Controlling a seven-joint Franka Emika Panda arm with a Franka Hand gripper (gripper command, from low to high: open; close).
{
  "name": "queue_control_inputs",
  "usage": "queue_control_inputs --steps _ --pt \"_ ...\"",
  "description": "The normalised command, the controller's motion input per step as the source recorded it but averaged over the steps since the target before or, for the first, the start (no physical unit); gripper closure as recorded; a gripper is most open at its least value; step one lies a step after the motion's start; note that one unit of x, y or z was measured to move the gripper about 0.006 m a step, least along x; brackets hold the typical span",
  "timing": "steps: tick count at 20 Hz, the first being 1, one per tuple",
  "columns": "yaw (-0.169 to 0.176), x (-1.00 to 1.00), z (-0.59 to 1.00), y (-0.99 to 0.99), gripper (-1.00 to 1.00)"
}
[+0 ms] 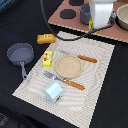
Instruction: Interact with the objects in diverse but meaningful ways.
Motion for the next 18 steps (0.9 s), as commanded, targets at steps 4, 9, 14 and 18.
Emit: queue_control_inputs --steps 4,9,14,18 --pt "0.0 -0.11 -0.12 -1.0 1.0" --pt "0.0 -0.22 -0.23 -0.97 1.0" --pt "0.004 -0.4 -0.35 -0.71 1.0" --pt "0.027 -0.47 -0.38 -0.31 1.0"
